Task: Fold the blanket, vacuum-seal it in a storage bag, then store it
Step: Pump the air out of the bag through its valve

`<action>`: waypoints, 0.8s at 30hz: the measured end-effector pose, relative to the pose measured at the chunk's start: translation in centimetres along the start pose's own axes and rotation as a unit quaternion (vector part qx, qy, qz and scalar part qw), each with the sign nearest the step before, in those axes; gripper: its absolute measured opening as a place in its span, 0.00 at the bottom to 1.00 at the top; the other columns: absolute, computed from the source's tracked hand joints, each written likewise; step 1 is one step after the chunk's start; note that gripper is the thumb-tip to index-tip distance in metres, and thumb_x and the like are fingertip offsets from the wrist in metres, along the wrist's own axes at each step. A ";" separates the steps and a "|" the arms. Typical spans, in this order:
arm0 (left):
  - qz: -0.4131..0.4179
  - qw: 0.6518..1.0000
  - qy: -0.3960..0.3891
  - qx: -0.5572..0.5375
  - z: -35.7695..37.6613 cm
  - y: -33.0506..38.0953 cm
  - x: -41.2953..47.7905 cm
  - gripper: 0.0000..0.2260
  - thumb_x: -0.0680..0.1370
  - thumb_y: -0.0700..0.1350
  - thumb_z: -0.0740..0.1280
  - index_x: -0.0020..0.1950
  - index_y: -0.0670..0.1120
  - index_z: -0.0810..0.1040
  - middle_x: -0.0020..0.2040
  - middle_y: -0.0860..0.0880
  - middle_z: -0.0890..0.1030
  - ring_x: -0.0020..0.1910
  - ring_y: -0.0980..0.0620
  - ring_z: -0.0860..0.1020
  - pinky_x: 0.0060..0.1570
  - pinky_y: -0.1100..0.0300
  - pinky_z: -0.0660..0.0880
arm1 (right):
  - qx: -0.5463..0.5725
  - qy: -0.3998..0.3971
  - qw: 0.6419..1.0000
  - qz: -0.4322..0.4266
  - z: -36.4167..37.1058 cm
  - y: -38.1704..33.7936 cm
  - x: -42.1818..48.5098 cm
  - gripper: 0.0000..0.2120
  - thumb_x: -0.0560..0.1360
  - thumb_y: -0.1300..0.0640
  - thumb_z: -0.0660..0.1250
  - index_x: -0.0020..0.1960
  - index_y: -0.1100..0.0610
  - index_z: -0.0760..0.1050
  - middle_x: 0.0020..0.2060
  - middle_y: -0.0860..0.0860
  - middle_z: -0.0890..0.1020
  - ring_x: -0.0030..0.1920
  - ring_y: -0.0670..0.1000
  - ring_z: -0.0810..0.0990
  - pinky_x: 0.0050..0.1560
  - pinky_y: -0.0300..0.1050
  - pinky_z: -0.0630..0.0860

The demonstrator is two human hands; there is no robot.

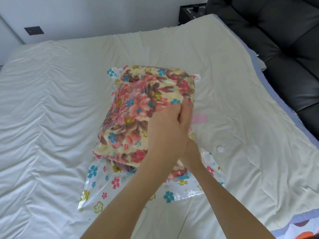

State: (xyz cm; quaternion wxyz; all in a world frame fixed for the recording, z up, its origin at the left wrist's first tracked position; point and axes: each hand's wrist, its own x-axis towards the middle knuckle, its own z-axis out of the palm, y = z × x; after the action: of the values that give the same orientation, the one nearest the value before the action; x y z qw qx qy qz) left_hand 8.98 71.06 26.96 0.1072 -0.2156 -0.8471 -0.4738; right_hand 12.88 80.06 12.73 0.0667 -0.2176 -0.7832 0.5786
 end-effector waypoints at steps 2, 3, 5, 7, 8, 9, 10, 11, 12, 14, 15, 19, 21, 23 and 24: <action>-0.014 0.975 -0.157 0.154 1.8 -2.8 0.6 0.16 0.79 0.42 0.52 0.48 0.40 0.78 0.32 0.50 0.72 0.28 0.53 0.71 0.31 0.62 0.63 | 0.004 0.014 1.000 -0.001 0.0 0.0 0.2 0.13 0.65 0.56 0.75 0.39 0.41 0.75 0.33 0.41 0.81 0.36 0.40 0.78 0.40 0.37 0.75; -0.056 0.938 -0.260 0.223 2.9 -4.4 0.3 0.17 0.79 0.39 0.52 0.66 0.38 0.71 0.44 0.46 0.76 0.39 0.48 0.76 0.34 0.60 0.66 | 0.005 0.005 1.000 0.000 0.0 0.1 0.2 0.13 0.64 0.55 0.76 0.41 0.40 0.76 0.35 0.43 0.82 0.37 0.43 0.79 0.41 0.44 0.77; -0.129 0.886 -0.345 0.280 3.4 -5.8 -0.2 0.24 0.80 0.38 0.54 0.76 0.42 0.54 0.59 0.43 0.74 0.52 0.44 0.75 0.39 0.58 0.66 | 0.014 0.000 1.000 0.008 0.1 0.2 0.2 0.13 0.61 0.50 0.75 0.45 0.45 0.78 0.38 0.45 0.84 0.41 0.48 0.82 0.45 0.49 0.79; -0.072 0.906 -0.321 0.267 3.6 -4.6 0.1 0.19 0.80 0.39 0.55 0.72 0.40 0.61 0.54 0.44 0.75 0.48 0.43 0.74 0.39 0.57 0.66 | 0.032 0.002 0.999 0.027 -0.4 -0.3 0.0 0.10 0.60 0.53 0.74 0.38 0.49 0.76 0.33 0.42 0.82 0.35 0.43 0.79 0.40 0.40 0.77; -0.060 0.932 -0.273 0.229 3.0 -3.2 0.7 0.13 0.81 0.41 0.55 0.63 0.39 0.69 0.45 0.45 0.75 0.46 0.42 0.75 0.38 0.56 0.65 | 0.032 0.005 0.999 0.035 -0.7 -0.6 0.1 0.11 0.63 0.59 0.74 0.34 0.49 0.72 0.28 0.40 0.79 0.31 0.40 0.76 0.36 0.34 0.73; -0.042 0.965 -0.204 0.161 2.2 -1.4 1.3 0.12 0.82 0.44 0.55 0.47 0.41 0.74 0.35 0.48 0.72 0.41 0.41 0.75 0.36 0.55 0.65 | 0.032 0.008 0.999 0.032 -0.8 -0.9 0.3 0.17 0.66 0.66 0.71 0.33 0.47 0.68 0.25 0.39 0.77 0.28 0.38 0.74 0.33 0.30 0.69; -0.030 0.987 -0.127 0.095 1.8 0.3 1.8 0.17 0.82 0.47 0.55 0.34 0.44 0.69 0.28 0.49 0.67 0.34 0.40 0.73 0.33 0.55 0.63 | 0.032 0.000 0.999 0.030 -0.9 -1.1 0.4 0.22 0.69 0.71 0.68 0.34 0.46 0.66 0.24 0.39 0.75 0.28 0.35 0.75 0.32 0.28 0.68; -0.024 0.995 -0.074 0.064 1.5 0.8 2.0 0.21 0.82 0.48 0.55 0.29 0.46 0.62 0.25 0.50 0.63 0.29 0.41 0.69 0.30 0.55 0.62 | 0.036 -0.006 0.999 0.028 -0.9 -1.0 0.4 0.23 0.71 0.72 0.66 0.36 0.45 0.66 0.25 0.39 0.74 0.29 0.32 0.75 0.33 0.27 0.68; -0.024 0.994 -0.075 0.074 1.8 0.3 1.8 0.21 0.82 0.47 0.55 0.29 0.46 0.62 0.25 0.49 0.64 0.28 0.42 0.68 0.29 0.56 0.61 | 0.043 -0.006 0.999 0.025 -0.9 -0.6 0.6 0.22 0.72 0.72 0.66 0.36 0.46 0.65 0.25 0.39 0.74 0.29 0.31 0.74 0.33 0.28 0.68; -0.072 0.950 -0.234 0.192 3.1 -2.4 0.5 0.13 0.82 0.45 0.53 0.45 0.42 0.75 0.33 0.48 0.73 0.36 0.42 0.73 0.32 0.57 0.65 | 0.044 -0.001 0.999 0.023 -0.7 0.2 0.7 0.18 0.69 0.68 0.70 0.34 0.48 0.68 0.23 0.38 0.76 0.27 0.35 0.74 0.33 0.29 0.67; -0.101 0.906 -0.319 0.260 3.5 -3.9 -0.2 0.12 0.82 0.43 0.54 0.61 0.42 0.72 0.41 0.46 0.76 0.43 0.42 0.75 0.35 0.57 0.68 | 0.035 -0.006 0.999 0.025 -0.4 0.7 0.6 0.16 0.67 0.66 0.73 0.36 0.48 0.71 0.26 0.37 0.78 0.29 0.36 0.76 0.35 0.30 0.70; -0.075 0.924 -0.305 0.218 2.9 -3.1 0.7 0.14 0.81 0.40 0.55 0.66 0.38 0.68 0.51 0.42 0.76 0.50 0.42 0.76 0.41 0.57 0.67 | 0.045 0.002 0.998 0.036 -0.4 0.2 0.4 0.19 0.67 0.69 0.72 0.34 0.48 0.69 0.25 0.38 0.77 0.28 0.38 0.73 0.35 0.31 0.71; -0.042 0.980 -0.166 0.103 1.1 0.8 2.4 0.18 0.83 0.47 0.53 0.35 0.43 0.71 0.31 0.46 0.72 0.35 0.45 0.73 0.33 0.59 0.63 | 0.062 0.006 0.997 0.036 -0.6 -0.4 0.6 0.23 0.68 0.74 0.67 0.30 0.49 0.62 0.18 0.38 0.72 0.24 0.37 0.71 0.29 0.27 0.66; -0.009 0.992 -0.111 0.064 0.3 1.7 2.9 0.21 0.82 0.48 0.54 0.28 0.47 0.61 0.25 0.50 0.63 0.26 0.50 0.65 0.28 0.60 0.59 | 0.073 0.010 0.997 0.017 -0.7 -0.2 0.7 0.25 0.69 0.77 0.65 0.30 0.49 0.60 0.16 0.38 0.70 0.22 0.36 0.70 0.27 0.26 0.65; -0.004 0.986 -0.144 0.088 0.6 0.8 2.5 0.19 0.82 0.46 0.55 0.31 0.47 0.65 0.27 0.51 0.65 0.27 0.50 0.67 0.29 0.62 0.61 | 0.068 0.007 0.998 0.016 -0.7 0.1 0.7 0.24 0.68 0.74 0.66 0.31 0.49 0.61 0.17 0.38 0.71 0.22 0.37 0.71 0.27 0.26 0.65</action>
State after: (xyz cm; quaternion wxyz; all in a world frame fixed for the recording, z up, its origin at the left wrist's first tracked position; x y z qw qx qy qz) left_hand 7.14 72.65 28.22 0.0008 -0.2683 -0.8927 -0.3622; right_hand 12.52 80.99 12.78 0.0776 -0.2297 -0.7380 0.6297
